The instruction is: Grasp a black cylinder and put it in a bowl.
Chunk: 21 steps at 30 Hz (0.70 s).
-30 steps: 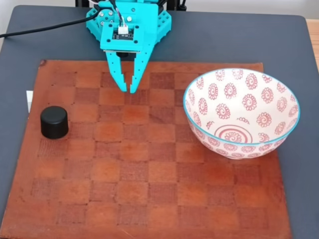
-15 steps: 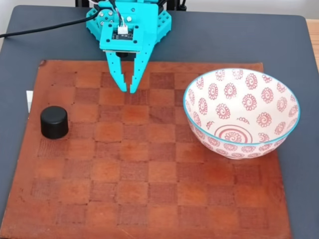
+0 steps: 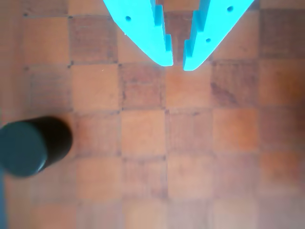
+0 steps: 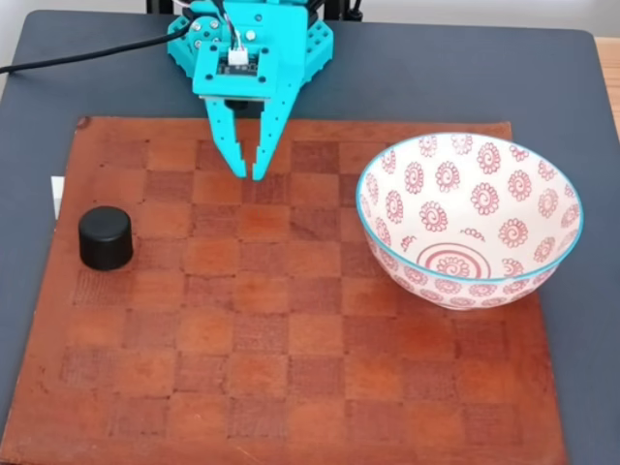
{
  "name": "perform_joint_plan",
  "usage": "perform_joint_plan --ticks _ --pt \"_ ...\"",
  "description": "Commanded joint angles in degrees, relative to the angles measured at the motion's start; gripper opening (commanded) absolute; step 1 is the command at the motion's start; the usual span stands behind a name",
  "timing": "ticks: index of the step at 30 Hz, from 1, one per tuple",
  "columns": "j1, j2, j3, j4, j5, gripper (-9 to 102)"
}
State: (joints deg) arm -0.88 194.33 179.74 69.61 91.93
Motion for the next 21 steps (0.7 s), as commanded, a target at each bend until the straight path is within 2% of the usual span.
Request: perform_joint_plan --ticks 1,12,21 --pt "-0.09 2.02 -3.78 -0.79 0.18 1" --pt "0.35 0.09 -8.00 0.44 0.09 1" --pt "-0.09 -20.13 -20.48 0.35 0.09 1"
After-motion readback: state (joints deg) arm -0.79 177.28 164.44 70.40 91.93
